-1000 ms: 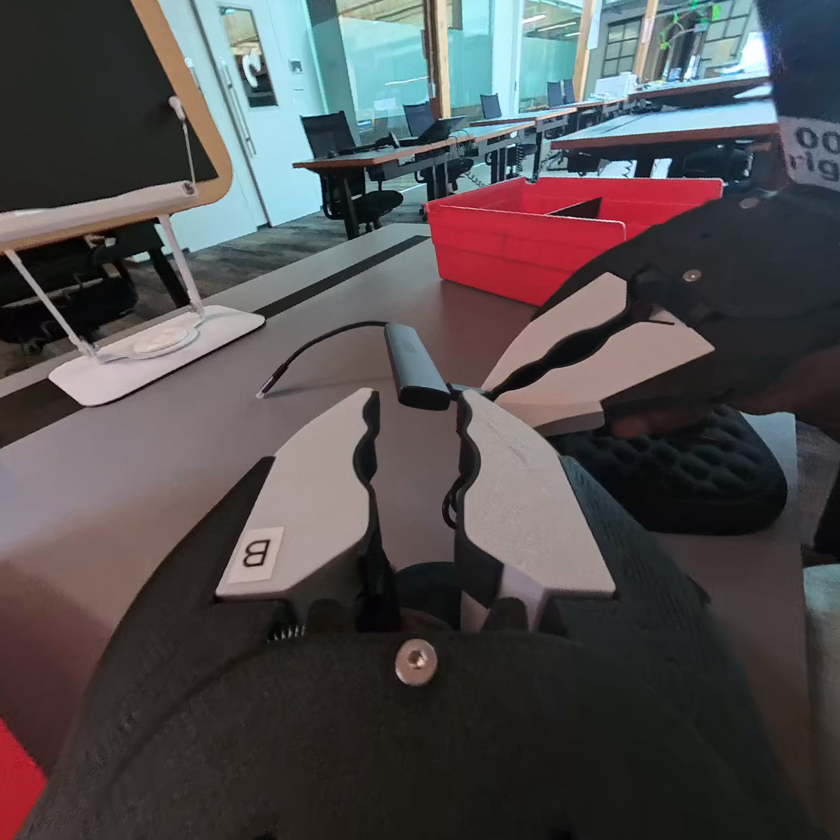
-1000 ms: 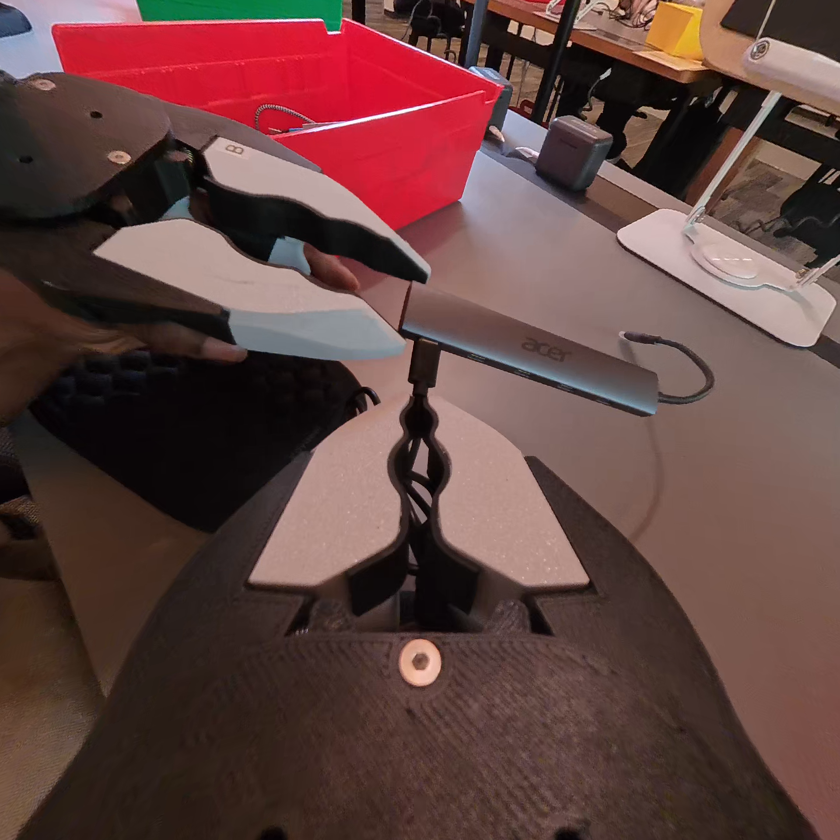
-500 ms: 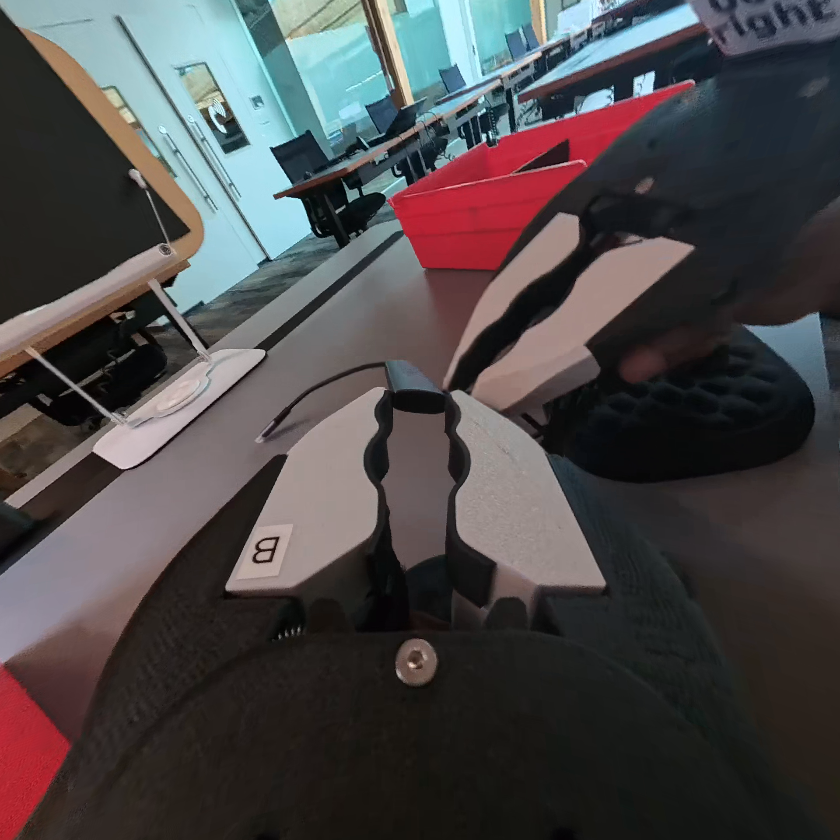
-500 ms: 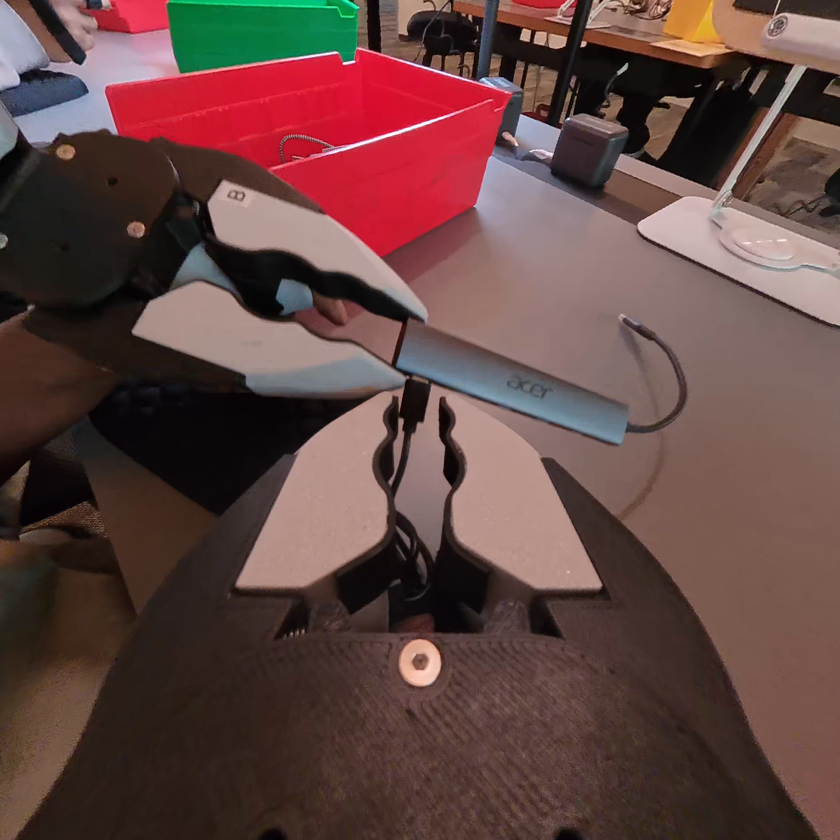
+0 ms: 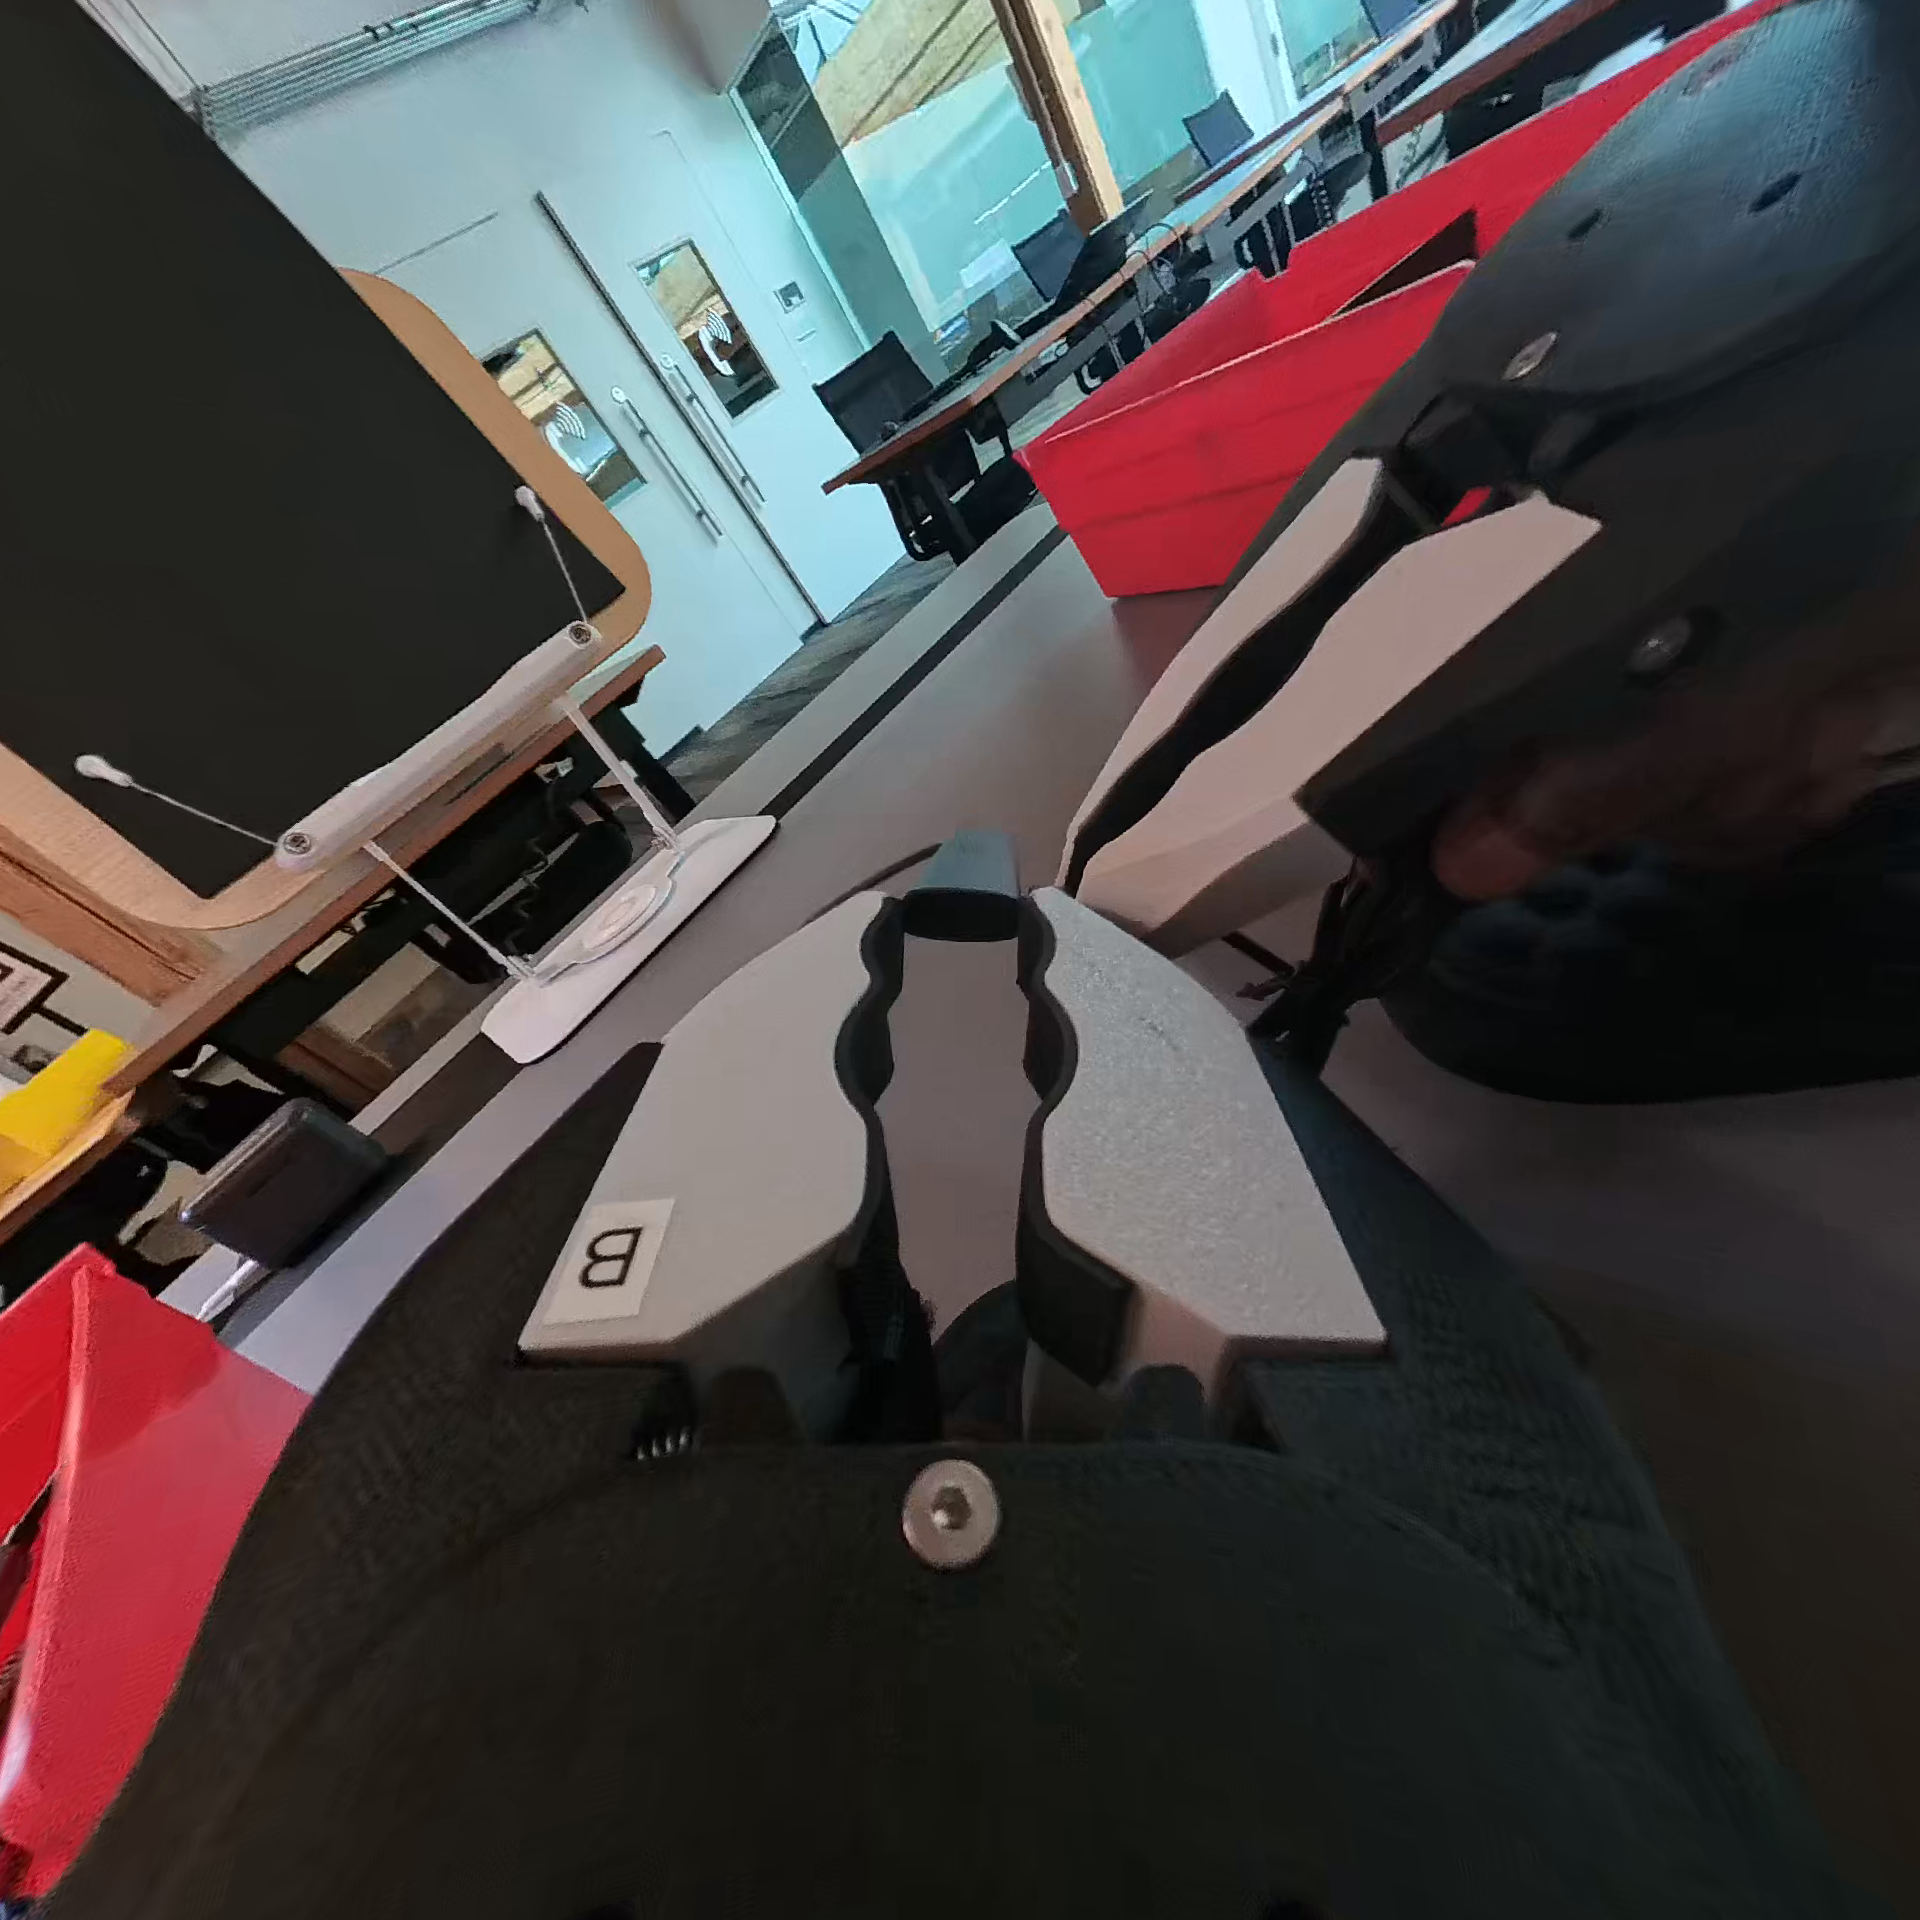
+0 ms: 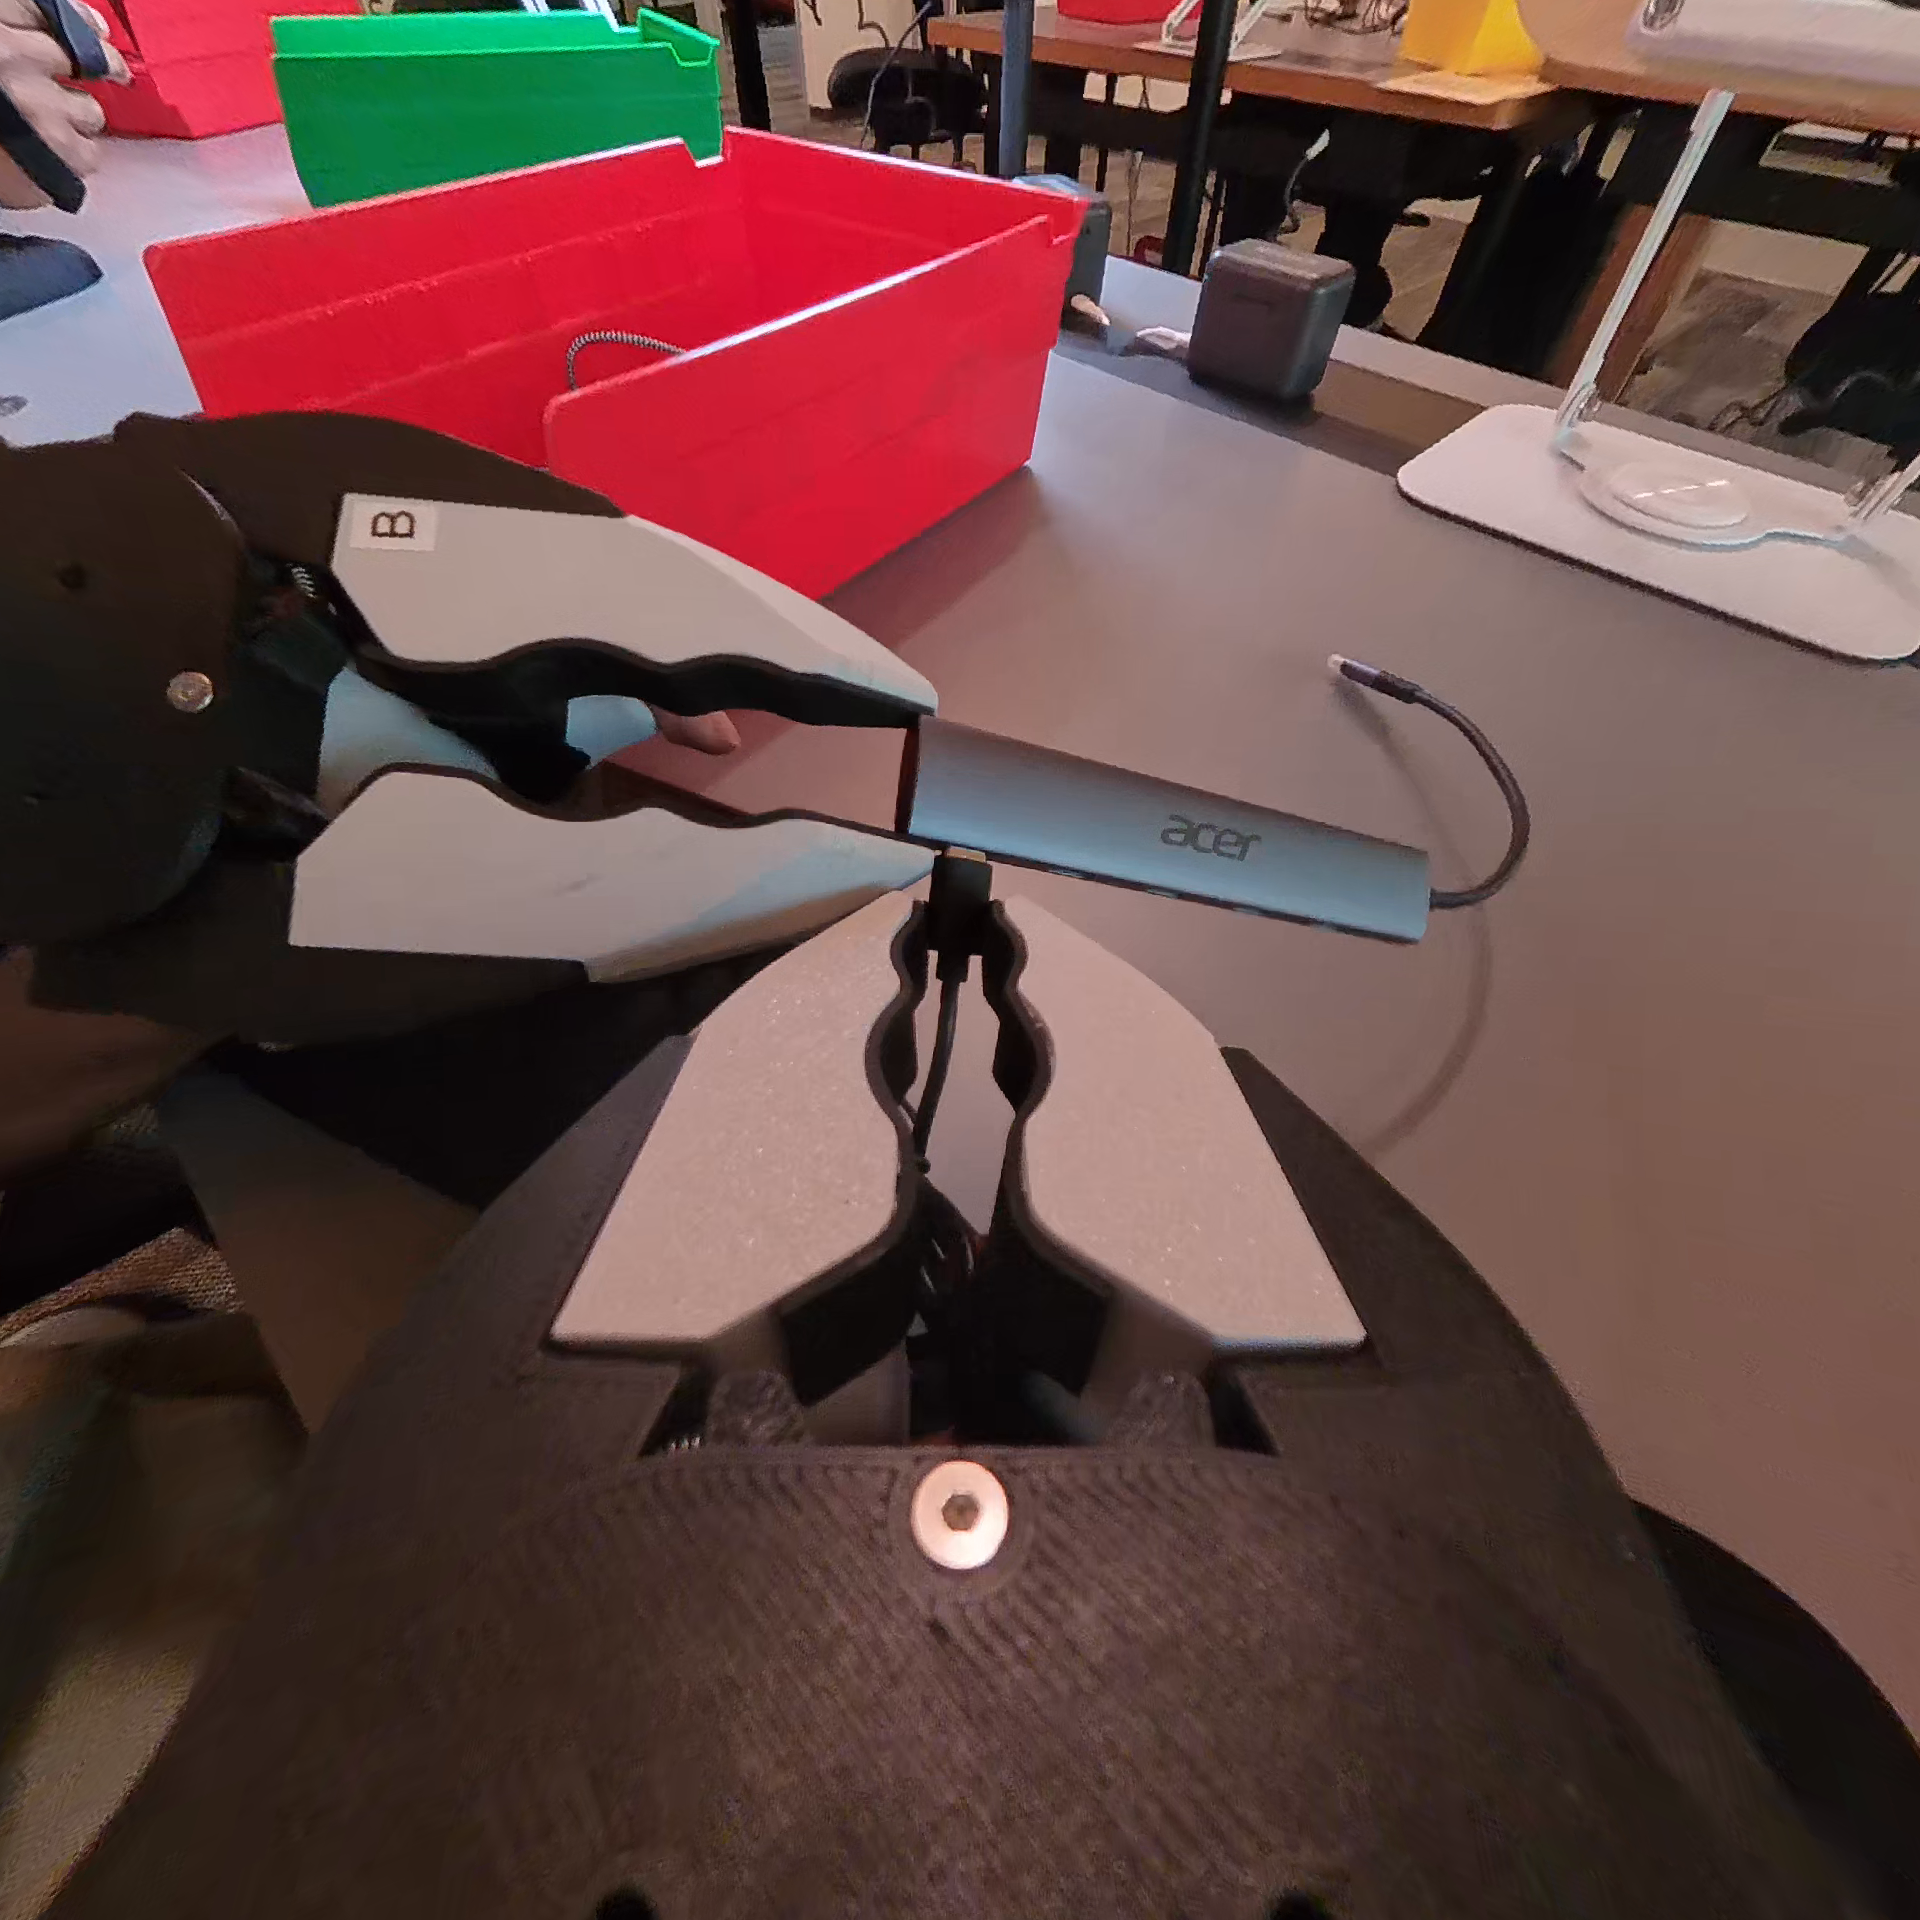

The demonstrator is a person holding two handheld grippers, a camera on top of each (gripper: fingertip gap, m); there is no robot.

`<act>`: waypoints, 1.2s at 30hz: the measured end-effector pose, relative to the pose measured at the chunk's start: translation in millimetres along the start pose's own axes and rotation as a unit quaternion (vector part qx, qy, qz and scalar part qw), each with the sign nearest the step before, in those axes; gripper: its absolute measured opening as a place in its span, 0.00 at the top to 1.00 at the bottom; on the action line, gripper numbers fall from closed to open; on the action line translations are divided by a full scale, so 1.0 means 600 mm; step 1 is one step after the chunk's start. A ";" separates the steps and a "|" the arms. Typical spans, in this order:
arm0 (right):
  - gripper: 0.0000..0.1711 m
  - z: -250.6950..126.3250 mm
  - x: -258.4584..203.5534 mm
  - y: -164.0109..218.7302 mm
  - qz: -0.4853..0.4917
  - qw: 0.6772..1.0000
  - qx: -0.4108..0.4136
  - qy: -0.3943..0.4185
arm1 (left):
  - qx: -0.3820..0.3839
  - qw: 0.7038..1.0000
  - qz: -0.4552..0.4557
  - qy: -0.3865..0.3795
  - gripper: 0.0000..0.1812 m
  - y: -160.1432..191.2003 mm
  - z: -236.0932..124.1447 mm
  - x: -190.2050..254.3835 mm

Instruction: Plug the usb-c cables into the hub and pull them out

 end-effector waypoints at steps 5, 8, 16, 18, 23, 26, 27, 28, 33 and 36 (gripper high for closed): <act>0.94 -0.010 0.000 0.007 0.000 1.000 -0.026 0.004 | -0.006 1.000 -0.003 0.018 0.89 0.001 0.004 0.008; 0.99 -0.011 -0.015 0.011 0.013 0.999 -0.038 -0.012 | -0.021 1.000 -0.014 0.013 0.97 0.005 0.007 0.003; 0.99 -0.036 0.018 0.014 -0.055 0.996 -0.071 0.024 | 0.015 0.996 -0.069 0.060 0.89 -0.012 -0.004 -0.017; 0.99 -0.040 0.018 0.016 -0.142 0.985 -0.077 0.054 | 0.019 0.982 -0.162 0.098 0.77 -0.025 -0.003 -0.046; 0.99 -0.044 -0.005 0.032 -0.365 0.919 -0.088 0.123 | -0.110 0.912 -0.345 0.194 0.65 -0.004 0.067 -0.056; 0.99 -0.051 -0.008 0.052 -0.484 0.855 -0.095 0.159 | -0.160 0.856 -0.416 0.264 0.63 0.013 0.092 -0.038; 0.99 -0.051 -0.009 0.059 -0.517 0.834 -0.100 0.163 | -0.185 0.851 -0.408 0.274 0.62 0.015 0.101 -0.030; 0.99 -0.049 -0.010 0.064 -0.539 0.818 -0.107 0.167 | -0.212 0.856 -0.385 0.274 0.60 0.016 0.112 -0.021; 0.99 -0.036 -0.009 0.067 -0.557 0.800 -0.128 0.184 | -0.286 0.891 -0.232 0.267 0.81 0.011 0.151 0.018; 0.99 -0.033 -0.001 0.068 -0.487 0.842 -0.134 0.189 | -0.267 0.913 -0.207 0.228 0.85 0.002 0.157 0.025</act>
Point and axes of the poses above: each gripper's, where its closed fingertips meet, z out along the fingers, y out of its underside, x = y × z across the jaws, the point moved 9 cm from there along -z, back along the fingers, and after that the axes turned 6 degrees about z, right-handed, at the moved point
